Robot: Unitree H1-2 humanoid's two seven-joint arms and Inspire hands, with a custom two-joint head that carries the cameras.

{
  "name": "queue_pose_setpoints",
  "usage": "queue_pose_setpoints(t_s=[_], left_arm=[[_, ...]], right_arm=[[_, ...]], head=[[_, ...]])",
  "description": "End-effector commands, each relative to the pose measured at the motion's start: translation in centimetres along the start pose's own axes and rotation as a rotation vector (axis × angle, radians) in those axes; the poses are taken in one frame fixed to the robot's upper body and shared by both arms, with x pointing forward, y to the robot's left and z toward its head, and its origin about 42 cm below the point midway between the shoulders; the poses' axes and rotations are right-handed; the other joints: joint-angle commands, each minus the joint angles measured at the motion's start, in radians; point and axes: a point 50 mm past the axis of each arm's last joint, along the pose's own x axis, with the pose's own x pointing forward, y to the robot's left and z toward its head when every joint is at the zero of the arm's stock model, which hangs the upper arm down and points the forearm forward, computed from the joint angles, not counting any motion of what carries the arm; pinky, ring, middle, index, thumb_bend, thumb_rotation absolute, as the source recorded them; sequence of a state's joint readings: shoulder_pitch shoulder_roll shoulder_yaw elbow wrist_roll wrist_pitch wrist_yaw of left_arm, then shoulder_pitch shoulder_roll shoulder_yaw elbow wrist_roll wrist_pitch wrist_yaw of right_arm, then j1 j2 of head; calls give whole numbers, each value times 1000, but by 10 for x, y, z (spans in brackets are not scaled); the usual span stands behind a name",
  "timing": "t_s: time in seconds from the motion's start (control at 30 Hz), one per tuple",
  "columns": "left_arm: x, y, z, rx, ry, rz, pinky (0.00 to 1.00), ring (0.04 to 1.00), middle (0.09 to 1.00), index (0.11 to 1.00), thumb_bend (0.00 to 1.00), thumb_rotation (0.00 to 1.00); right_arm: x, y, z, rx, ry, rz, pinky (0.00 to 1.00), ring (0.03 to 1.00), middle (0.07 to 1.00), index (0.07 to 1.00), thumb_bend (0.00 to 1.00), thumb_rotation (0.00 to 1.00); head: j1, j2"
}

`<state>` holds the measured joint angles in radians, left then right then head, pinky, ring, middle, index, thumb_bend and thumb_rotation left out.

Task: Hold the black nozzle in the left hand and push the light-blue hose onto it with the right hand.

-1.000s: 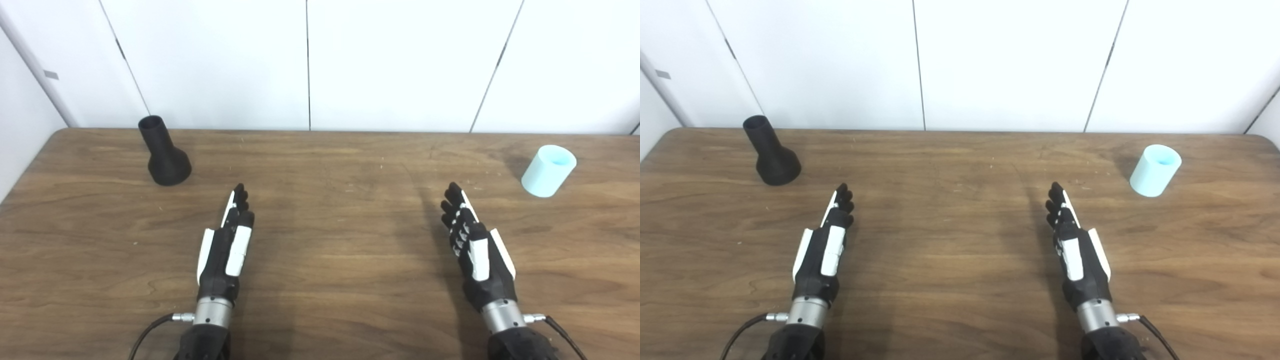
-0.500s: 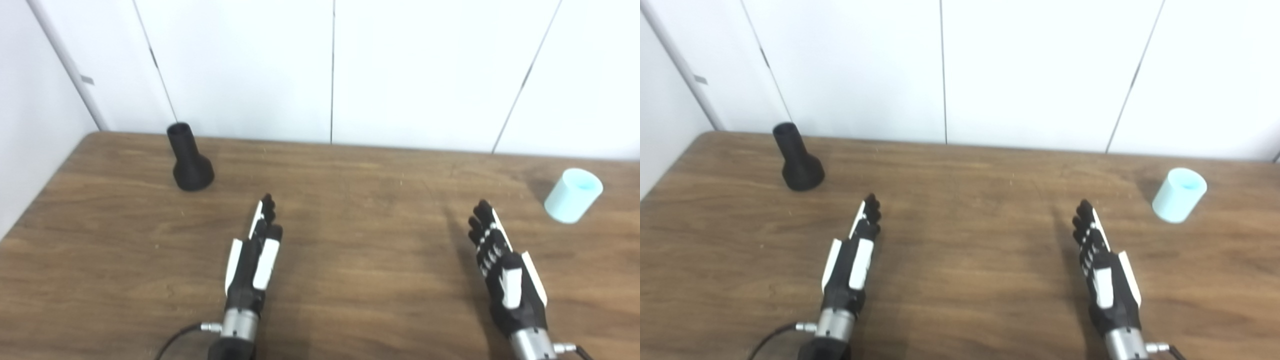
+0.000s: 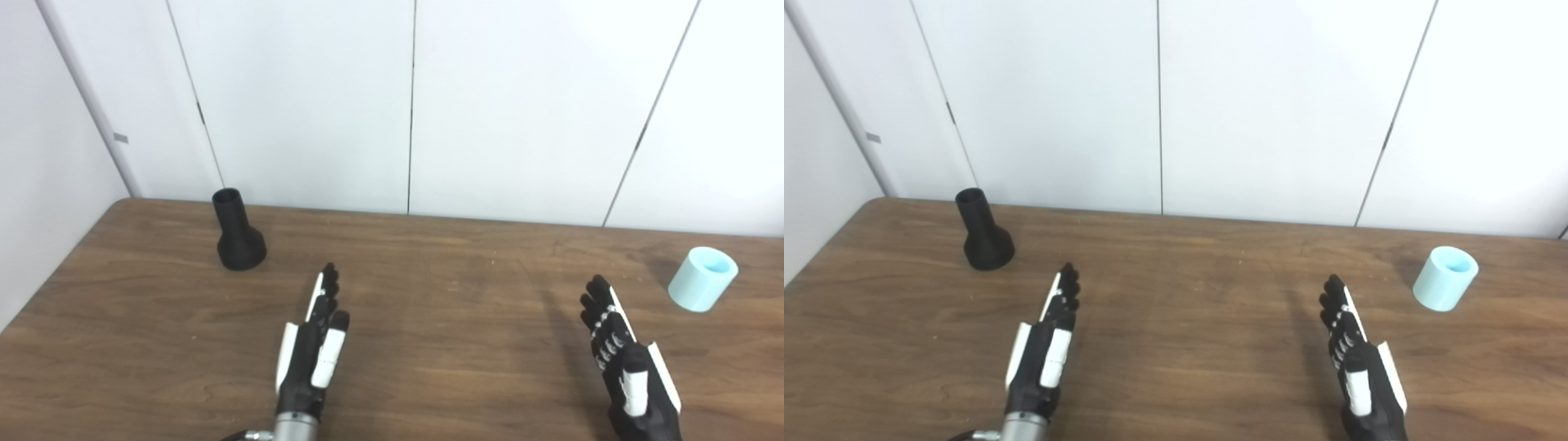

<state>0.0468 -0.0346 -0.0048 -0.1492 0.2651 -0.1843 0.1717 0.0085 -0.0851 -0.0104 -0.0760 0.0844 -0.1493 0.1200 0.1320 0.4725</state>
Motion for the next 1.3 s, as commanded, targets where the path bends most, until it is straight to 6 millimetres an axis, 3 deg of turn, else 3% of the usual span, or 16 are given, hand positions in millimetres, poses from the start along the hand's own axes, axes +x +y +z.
queue_pose_setpoints(t_s=[0.0,0.17,0.33,0.47,0.7,0.93,1.27], left_arm=[[11,23,5,115,-125,76,991,958,968,1000,905,961],[23,42,10,169,-190,144,918,888,913,1000,891,841],[44,78,22,192,-272,225,829,878,889,1000,862,695],[60,94,29,200,-327,263,908,891,887,1000,814,615],[86,118,45,278,-366,364,933,880,868,981,815,595],[118,150,35,313,-268,407,897,934,942,989,812,597],[156,171,19,291,-44,333,924,946,965,953,837,501]], right_arm=[[-16,7,-21,20,68,-15,1000,1000,1000,1000,700,1000],[-16,10,-22,18,71,-18,1000,1000,1000,1000,697,1000],[-15,12,-23,12,73,-25,1000,1000,1000,1000,685,1000],[-15,12,-27,10,78,-29,1000,1000,1000,1000,665,1000],[-16,13,-28,9,85,-29,1000,1000,1000,1000,651,1000],[-15,14,-29,7,91,-27,1000,1000,1000,1000,638,1000],[-15,17,-28,10,96,-25,1000,1000,1000,1000,629,1000]], head=[[-5,1],[-17,-1],[-24,-2],[-19,-5],[-18,-4],[-23,-1],[-26,4]])
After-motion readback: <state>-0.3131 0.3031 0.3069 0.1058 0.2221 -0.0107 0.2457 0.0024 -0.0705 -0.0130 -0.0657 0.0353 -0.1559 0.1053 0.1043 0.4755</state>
